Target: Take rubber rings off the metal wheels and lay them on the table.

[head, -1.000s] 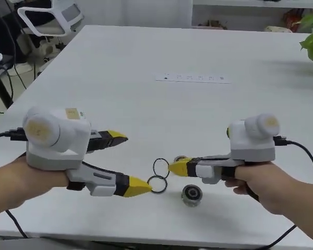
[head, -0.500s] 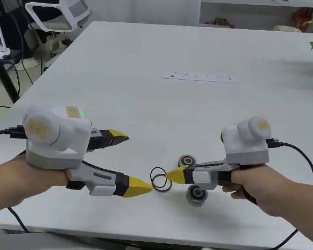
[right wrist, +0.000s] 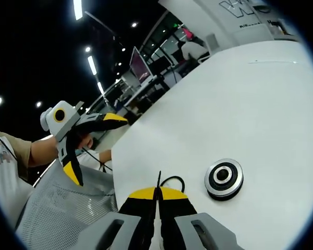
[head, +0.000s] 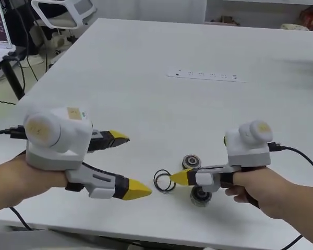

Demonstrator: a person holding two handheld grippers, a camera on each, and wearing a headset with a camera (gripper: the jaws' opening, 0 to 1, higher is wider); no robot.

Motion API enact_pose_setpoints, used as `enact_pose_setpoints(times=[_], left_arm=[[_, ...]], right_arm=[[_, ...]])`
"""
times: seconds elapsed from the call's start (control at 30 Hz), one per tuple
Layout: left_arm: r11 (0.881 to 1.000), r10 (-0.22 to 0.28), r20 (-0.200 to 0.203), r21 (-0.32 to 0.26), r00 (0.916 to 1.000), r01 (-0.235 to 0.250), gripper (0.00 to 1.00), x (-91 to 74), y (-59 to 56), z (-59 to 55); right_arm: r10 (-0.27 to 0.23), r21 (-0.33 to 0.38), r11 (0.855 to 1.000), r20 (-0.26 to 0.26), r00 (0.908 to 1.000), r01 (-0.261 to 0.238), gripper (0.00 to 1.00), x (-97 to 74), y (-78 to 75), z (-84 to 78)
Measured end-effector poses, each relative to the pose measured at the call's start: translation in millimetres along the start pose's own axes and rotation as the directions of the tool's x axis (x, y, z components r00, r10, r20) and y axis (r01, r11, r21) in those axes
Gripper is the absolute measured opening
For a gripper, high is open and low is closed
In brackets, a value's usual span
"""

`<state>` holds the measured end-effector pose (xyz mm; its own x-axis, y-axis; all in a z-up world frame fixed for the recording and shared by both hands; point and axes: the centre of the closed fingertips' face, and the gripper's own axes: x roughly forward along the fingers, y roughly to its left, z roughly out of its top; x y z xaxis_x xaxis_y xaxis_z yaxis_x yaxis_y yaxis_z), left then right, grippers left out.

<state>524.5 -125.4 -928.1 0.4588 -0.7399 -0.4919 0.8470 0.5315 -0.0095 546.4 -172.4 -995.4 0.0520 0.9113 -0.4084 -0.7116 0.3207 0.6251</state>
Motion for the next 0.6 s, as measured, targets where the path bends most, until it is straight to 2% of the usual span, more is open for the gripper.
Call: enact_pose_setpoints(times=[0.3,0.6], left_arm=[[1.0,-0.005,-0.014,-0.007,0.9999,0.005,0.77,1.0,-1.2,-4.3],[1.0,-0.012,-0.024,-0.015,0.9996,0.011,0.77,2.2,-1.8,-7.0]], right_arm=[[-0.041,0.029,0.999,-0.028,0.9988,0.042,0.0,1.8,-10.7,-9.0],[-0.07,0.038,0.997,-0.023,0.9973,0.071,0.0,-0.5,-17.6,-8.9]])
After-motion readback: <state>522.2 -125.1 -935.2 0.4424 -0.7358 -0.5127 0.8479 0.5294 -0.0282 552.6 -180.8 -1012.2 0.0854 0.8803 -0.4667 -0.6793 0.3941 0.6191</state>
